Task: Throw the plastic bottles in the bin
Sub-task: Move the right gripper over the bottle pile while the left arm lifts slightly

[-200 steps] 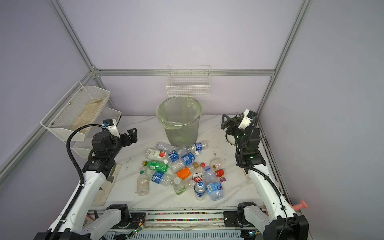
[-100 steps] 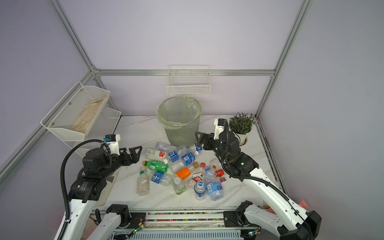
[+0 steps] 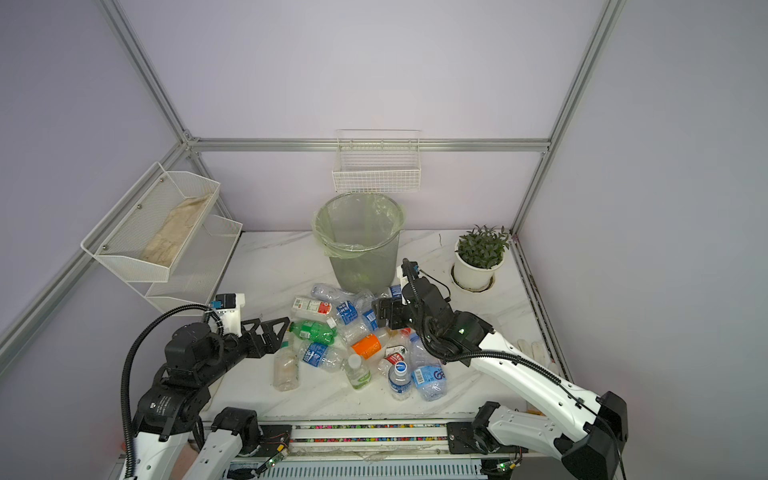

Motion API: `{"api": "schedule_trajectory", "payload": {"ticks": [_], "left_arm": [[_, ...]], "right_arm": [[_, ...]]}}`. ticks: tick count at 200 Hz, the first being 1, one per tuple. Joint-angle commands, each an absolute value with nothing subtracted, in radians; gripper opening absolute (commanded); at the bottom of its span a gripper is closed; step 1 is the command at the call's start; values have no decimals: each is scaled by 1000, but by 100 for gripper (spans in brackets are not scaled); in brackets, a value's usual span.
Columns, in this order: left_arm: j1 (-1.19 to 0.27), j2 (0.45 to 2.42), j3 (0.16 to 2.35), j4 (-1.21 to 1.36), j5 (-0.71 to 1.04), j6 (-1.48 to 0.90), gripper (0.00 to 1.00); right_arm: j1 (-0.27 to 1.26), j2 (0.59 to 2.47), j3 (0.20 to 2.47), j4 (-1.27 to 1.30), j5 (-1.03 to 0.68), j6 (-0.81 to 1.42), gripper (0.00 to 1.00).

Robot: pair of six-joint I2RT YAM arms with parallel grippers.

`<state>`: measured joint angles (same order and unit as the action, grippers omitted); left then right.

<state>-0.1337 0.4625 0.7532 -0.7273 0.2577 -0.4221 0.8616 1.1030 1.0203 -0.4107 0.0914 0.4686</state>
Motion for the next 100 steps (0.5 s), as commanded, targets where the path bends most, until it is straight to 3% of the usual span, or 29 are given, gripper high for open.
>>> {"api": "schedule_trajectory", "payload": {"ticks": [1, 100], "left_arm": [[-144, 463, 715, -702, 264, -440, 100], [-176, 439, 709, -706, 222, -451, 100]], "right_arm": [[896, 1084, 982, -467, 105, 441, 93], [1065, 1242, 1049, -504, 24, 287, 94]]}}
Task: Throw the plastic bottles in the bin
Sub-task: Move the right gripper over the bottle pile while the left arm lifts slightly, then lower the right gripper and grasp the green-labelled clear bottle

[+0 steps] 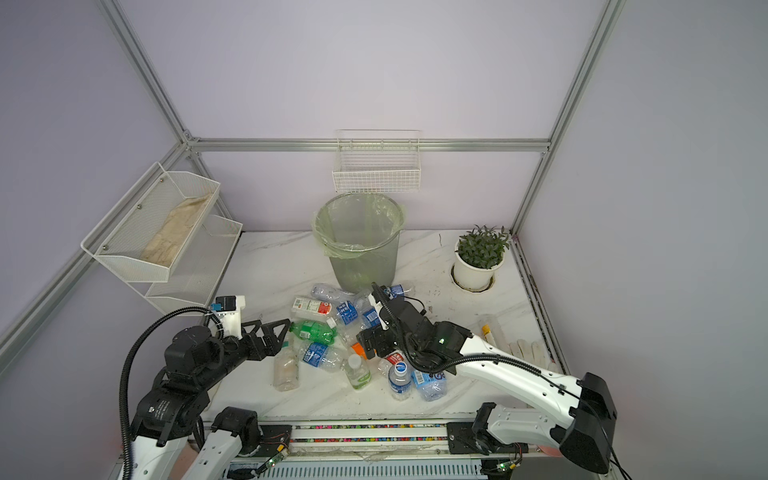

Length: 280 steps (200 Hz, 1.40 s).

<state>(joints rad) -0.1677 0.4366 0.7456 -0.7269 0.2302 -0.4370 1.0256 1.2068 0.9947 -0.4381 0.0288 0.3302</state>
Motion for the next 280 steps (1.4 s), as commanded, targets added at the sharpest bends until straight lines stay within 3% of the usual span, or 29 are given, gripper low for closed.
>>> {"api": "schedule_trajectory", "payload": {"ticks": [1, 112, 149, 183, 280], "left_arm": [[-176, 439, 709, -706, 220, -451, 100], [-201, 433, 709, -711, 203, -457, 100], [-207, 430, 709, -714, 194, -459, 100], [-219, 421, 710, -720, 180, -463, 100], [-233, 419, 710, -722, 164, -466, 100]], "right_arm": [[1067, 1242, 1050, -504, 24, 287, 94], [1246, 1346, 1178, -635, 103, 349, 83], [1264, 1366, 1185, -659, 174, 391, 76], [1283, 1368, 1186, -667, 209, 415, 75], [1302, 1405, 1154, -652, 187, 439, 67]]}}
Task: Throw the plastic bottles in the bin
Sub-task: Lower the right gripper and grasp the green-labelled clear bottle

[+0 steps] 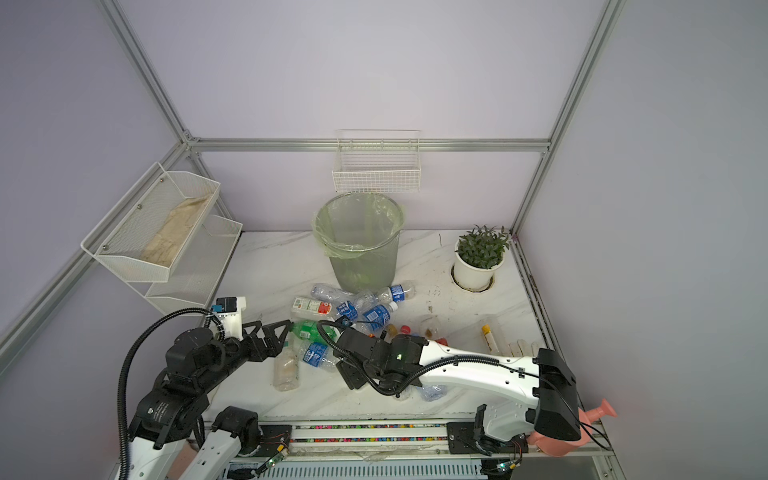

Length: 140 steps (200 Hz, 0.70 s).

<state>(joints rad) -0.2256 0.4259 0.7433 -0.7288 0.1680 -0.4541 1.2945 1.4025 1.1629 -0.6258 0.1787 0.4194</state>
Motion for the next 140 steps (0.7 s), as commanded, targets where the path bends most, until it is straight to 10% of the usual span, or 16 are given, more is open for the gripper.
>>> {"api": "schedule_trajectory", "payload": {"ticks": [1, 72, 110, 140], "left_arm": [[-232, 419, 710, -722, 163, -466, 100], [-236, 419, 709, -721, 161, -466, 100], [-238, 417, 710, -722, 160, -466, 100], [-239, 416, 710, -721, 160, -468, 100]], "right_arm": [[1302, 1406, 1154, -652, 187, 440, 66], [1303, 1434, 1124, -629, 196, 451, 60], [1303, 1458, 1150, -665, 229, 466, 2], [1304, 1423, 1201, -684, 249, 462, 0]]}}
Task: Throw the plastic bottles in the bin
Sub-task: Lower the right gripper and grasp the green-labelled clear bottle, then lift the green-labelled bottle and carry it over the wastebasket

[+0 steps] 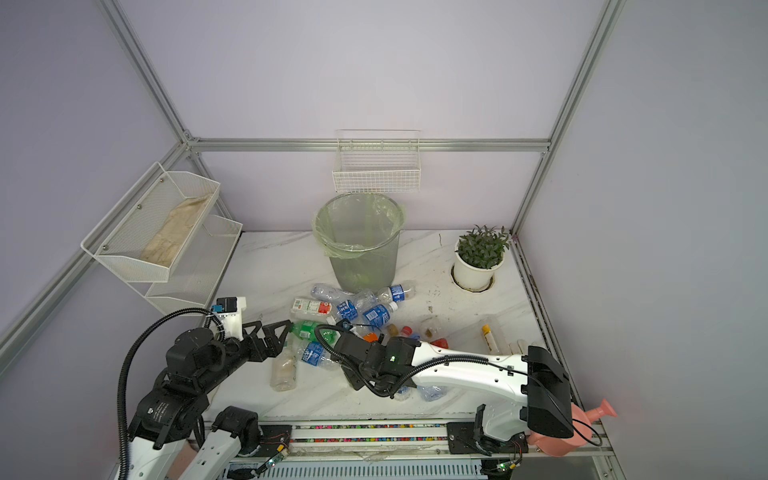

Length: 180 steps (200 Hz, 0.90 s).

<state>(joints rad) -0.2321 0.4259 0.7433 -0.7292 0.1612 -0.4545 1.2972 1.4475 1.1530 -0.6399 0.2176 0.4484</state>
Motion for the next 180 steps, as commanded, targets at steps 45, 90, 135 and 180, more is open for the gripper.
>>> {"api": "schedule_trajectory", "payload": {"ticks": [45, 90, 135, 180], "left_arm": [[-244, 411, 710, -723, 155, -469, 100], [-250, 407, 709, -725, 151, -469, 100], [-256, 402, 711, -728, 144, -471, 100], [-265, 397, 709, -729, 135, -473, 100]], "right_arm": [[1306, 1323, 1336, -710, 257, 419, 0], [1306, 1300, 1524, -779, 275, 351, 0], [1305, 1172, 1590, -694, 428, 310, 0], [1306, 1027, 1555, -617, 572, 304, 0]]}}
